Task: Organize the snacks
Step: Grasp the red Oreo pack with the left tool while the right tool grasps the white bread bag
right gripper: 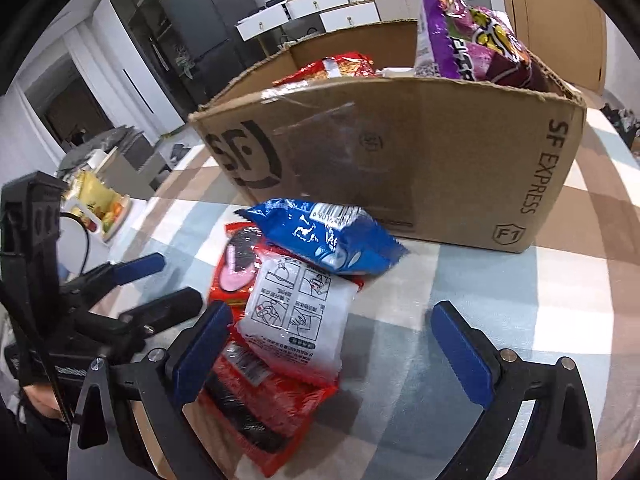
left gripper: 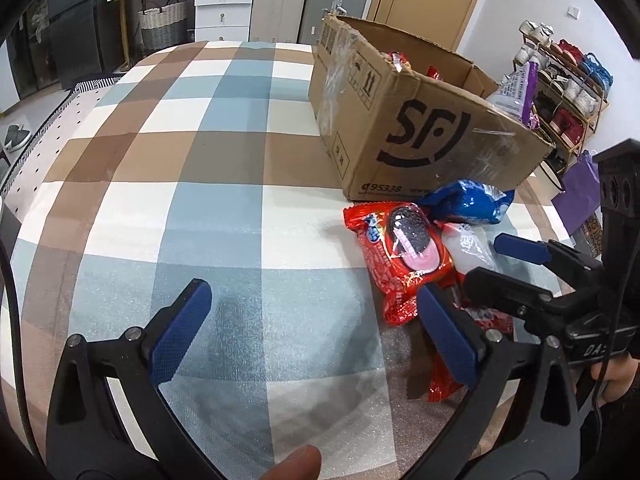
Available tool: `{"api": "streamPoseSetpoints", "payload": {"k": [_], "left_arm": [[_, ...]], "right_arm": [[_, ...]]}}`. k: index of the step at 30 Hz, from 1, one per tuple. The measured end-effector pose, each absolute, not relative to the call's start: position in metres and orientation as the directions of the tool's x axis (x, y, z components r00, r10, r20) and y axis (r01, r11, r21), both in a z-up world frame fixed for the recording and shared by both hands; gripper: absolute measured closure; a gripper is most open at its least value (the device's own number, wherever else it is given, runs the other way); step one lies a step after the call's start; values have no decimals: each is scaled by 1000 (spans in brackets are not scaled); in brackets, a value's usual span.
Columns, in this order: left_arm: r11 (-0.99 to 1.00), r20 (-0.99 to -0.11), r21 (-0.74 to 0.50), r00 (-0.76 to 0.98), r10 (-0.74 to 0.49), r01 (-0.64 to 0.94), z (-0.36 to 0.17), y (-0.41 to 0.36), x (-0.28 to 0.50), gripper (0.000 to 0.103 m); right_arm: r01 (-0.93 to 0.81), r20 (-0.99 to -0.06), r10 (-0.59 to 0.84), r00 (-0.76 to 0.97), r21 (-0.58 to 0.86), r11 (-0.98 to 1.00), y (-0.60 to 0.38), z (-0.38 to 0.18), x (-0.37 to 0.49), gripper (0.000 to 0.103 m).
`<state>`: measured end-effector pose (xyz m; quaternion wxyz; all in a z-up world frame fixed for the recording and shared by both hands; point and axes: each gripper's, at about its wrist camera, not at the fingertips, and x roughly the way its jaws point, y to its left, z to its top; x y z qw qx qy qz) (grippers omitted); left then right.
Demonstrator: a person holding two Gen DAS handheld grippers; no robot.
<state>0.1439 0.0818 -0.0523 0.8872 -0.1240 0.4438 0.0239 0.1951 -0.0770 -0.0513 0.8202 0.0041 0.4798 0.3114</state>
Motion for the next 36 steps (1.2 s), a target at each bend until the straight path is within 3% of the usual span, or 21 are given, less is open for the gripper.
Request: {"api": "streamPoseSetpoints", "payload": {"k": [3,11,16,19,32,36], "left_arm": [[966,-795,-207,602,-74,-154,-54,83,147,1],[967,-797,-212,598,-86,-143,-55,75,157,1],[968,-800,-214,592,-96,-131,-53,67,164,1],[968,-798,-220,593,-107,-122,-52,63,168,1],[978,-815,-179,573,-85,-109,-59,37,193,1],[983,-819,-152,570,-67,-104,-62,32,196,11]], "right_arm": [[-513,-787,501,361,281,811,-71,-52,194,6],[-553,-788,478,387,216,805,-73,-59,190,24],[-577,-787,473,397,186,795,-69,-60,182,49],[-583,-787,468,403,174,794,-71,-61,179,56],[-544,-779,456,431,179,820,-96,-56,167,57],[-527,-776,447,444,177,831,-102,-55,166,57]]}}
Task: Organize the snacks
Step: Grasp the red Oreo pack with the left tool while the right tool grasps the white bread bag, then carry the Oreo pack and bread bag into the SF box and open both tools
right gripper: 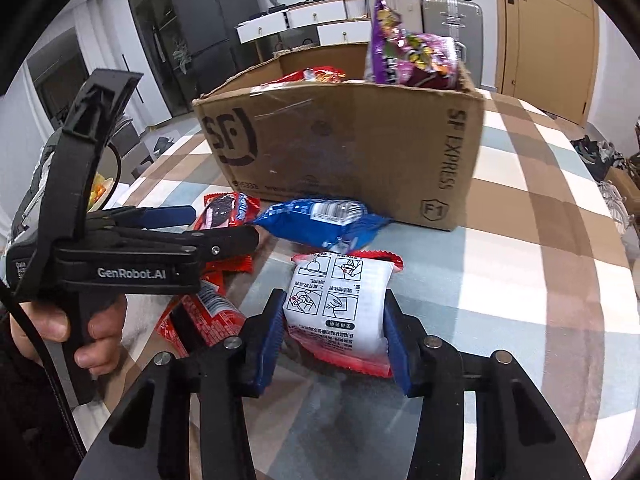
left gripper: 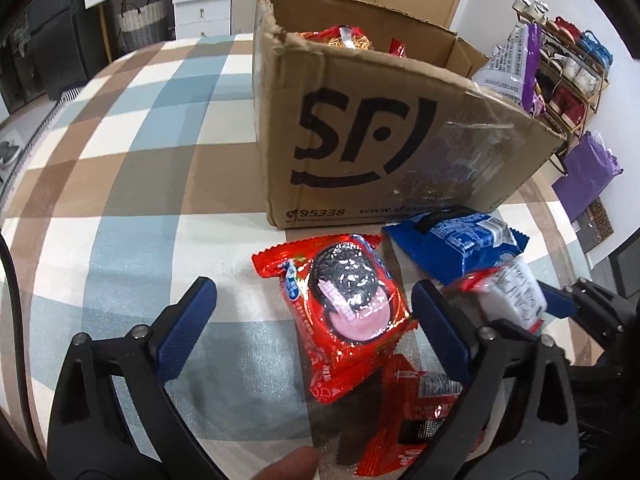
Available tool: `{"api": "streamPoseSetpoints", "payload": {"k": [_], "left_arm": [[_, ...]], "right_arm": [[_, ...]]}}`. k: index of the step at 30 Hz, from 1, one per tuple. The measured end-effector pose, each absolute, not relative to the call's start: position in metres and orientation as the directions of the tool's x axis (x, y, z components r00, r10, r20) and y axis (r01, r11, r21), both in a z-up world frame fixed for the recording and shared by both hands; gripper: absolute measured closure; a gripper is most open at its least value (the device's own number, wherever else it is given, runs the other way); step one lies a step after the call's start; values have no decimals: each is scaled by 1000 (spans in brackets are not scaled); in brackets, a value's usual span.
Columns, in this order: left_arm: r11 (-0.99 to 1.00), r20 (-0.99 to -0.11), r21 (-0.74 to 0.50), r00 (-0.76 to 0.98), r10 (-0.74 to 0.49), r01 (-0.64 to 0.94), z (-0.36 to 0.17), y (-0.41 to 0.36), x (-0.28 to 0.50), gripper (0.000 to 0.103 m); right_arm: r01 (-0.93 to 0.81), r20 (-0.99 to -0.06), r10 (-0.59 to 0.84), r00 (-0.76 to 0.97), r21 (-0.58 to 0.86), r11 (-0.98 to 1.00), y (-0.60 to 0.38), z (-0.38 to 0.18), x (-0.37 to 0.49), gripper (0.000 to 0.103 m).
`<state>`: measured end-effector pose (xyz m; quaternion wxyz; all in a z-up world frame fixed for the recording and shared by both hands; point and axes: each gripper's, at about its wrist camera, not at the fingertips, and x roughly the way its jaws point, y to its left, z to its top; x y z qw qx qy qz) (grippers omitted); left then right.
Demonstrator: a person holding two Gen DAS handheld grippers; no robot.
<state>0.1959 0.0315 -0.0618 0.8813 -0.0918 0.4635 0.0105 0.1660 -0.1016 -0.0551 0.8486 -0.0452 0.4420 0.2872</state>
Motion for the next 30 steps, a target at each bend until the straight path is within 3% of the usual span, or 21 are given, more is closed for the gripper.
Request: {"api": "streamPoseSetpoints", "payload": {"k": [9,30], "left_arm": [[994,-823,-48,568,15,-97,-59,29,191,60],[989,-765,-138,639,-76,-47,-30,36,155,62]], "right_arm": [[-508,-771,440,460,178,843,-124,-46,161,57],[-506,-742,450,498,173,845,-132,-23,153,57]]}}
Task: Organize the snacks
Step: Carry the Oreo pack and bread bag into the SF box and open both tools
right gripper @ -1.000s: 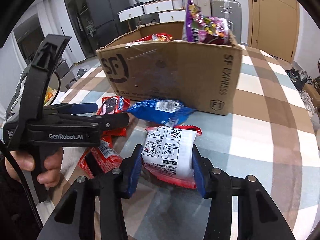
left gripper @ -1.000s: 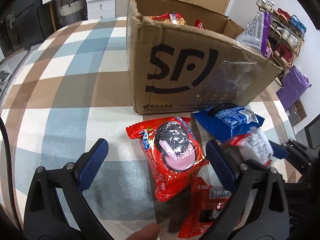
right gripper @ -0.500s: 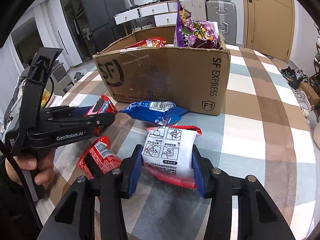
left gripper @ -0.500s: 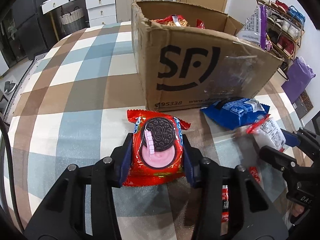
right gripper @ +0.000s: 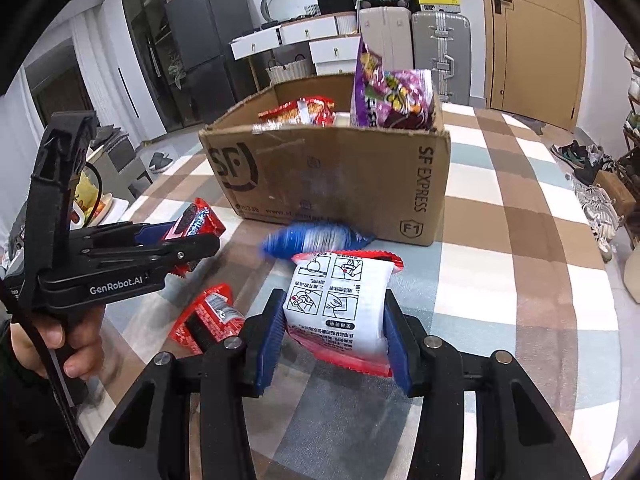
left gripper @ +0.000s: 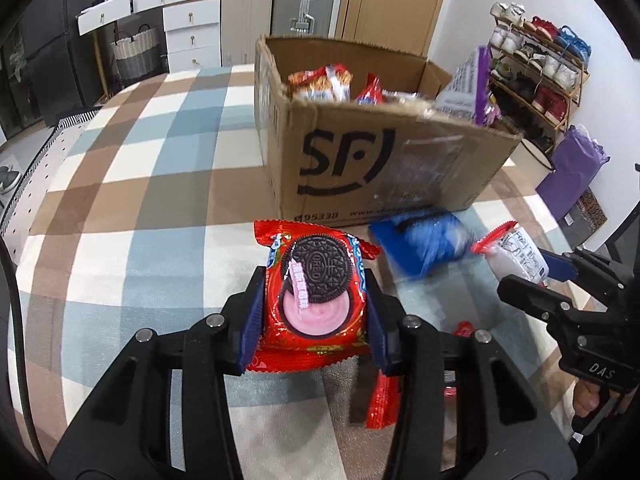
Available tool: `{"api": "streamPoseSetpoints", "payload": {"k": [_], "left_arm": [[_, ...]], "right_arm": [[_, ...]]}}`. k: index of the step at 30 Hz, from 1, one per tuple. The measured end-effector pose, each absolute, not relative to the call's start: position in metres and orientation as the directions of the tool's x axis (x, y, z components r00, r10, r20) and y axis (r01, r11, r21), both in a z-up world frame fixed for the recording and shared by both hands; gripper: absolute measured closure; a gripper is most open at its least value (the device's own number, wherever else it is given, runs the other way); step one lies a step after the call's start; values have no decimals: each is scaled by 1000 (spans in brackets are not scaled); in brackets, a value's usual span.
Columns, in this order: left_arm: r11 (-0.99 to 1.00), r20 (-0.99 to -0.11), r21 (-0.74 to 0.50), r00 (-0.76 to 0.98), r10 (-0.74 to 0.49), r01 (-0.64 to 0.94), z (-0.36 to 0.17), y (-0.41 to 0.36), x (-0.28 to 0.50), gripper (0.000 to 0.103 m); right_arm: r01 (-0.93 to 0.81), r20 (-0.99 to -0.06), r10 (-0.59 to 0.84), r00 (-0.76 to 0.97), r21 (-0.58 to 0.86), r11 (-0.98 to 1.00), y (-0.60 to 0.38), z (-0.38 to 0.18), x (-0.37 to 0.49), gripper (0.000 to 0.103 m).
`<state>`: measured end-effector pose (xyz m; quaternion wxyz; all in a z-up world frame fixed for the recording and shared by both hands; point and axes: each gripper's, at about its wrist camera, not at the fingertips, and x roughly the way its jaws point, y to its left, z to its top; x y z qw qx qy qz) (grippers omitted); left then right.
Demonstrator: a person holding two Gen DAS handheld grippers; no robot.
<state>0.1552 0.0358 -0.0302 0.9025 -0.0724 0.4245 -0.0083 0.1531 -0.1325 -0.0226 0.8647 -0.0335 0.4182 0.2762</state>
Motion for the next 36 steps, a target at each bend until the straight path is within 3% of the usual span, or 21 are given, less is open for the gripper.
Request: {"api": "streamPoseSetpoints", "payload": {"k": [36], "left_arm": [[990,-581,-138,811,-72,-11,94,27,162,61]], "right_arm": [[-522,-554,509,659,151,840,-142,85,177,57]]}}
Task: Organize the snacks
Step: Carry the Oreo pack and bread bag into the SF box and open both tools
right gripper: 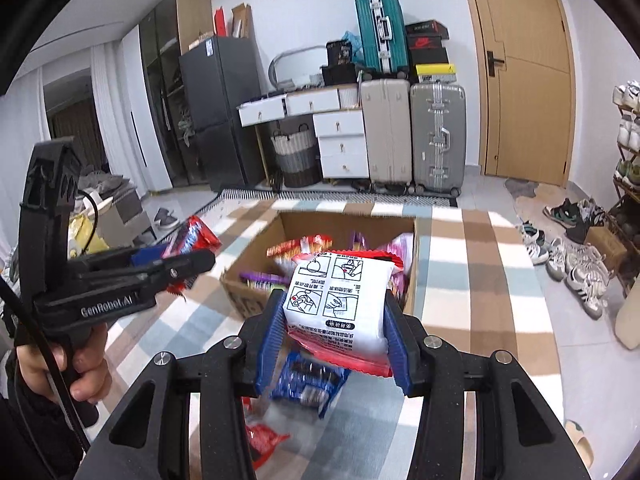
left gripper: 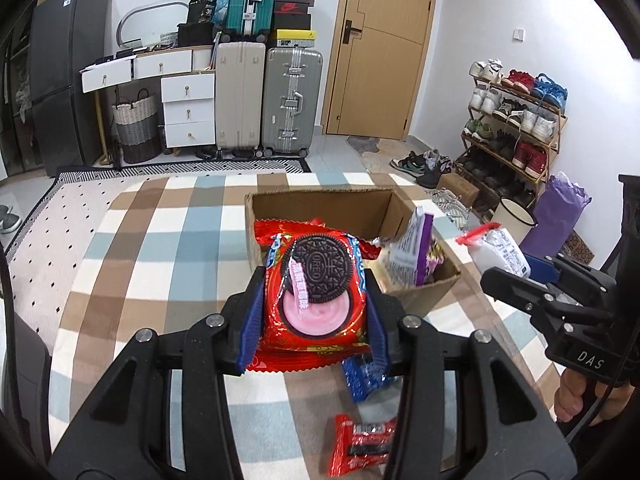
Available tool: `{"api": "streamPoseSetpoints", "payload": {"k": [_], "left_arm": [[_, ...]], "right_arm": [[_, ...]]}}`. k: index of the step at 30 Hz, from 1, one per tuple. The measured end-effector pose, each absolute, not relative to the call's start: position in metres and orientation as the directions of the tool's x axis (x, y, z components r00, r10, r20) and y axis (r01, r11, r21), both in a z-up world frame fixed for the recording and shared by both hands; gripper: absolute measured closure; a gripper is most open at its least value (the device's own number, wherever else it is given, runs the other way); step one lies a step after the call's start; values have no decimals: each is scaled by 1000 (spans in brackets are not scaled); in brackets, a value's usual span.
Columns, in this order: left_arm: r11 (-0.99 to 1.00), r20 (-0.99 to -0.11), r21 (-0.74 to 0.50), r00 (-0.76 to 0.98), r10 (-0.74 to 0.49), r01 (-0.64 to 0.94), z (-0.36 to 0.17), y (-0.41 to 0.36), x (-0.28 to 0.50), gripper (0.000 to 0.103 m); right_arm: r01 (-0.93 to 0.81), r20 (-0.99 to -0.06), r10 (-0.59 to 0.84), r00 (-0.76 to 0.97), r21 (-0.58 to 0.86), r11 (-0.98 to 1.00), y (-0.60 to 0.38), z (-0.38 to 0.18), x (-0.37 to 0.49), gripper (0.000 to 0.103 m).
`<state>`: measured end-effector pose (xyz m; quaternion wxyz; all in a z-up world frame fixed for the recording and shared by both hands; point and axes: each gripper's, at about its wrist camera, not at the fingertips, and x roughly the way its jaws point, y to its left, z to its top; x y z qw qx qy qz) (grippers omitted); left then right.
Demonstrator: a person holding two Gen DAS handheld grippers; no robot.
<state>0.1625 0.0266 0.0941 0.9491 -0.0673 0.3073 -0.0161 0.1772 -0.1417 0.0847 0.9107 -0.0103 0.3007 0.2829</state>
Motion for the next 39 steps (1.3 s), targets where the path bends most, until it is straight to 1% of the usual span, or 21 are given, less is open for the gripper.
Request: {"api": "streamPoseSetpoints", "payload": {"k": [8,14,25,32,39], "left_arm": [[990,-569,-139,818,-84,5,103,20,184,61],[991,-578,-137,812,-78,-2,99,24,205,61],[989,-603,-145,795,-69,-24,79,37,249,61],[992,-613,-125,788,-57,-26,69,38,272,61],[992,-640,-121,766,-57,-27,54,38,292,61]], "right_arm": [[-520,-532,520,668,167,838,-132,95,198,57],[-506,-544,505,670,163,847,-128,92,218,57],[-493,-560,500,660,179,851,-124,81,256,57],[-503,-563,503,656,171,847,-112,80,277,57],[-514,-584,509,632,175,840,-102,71,300,57]]}}
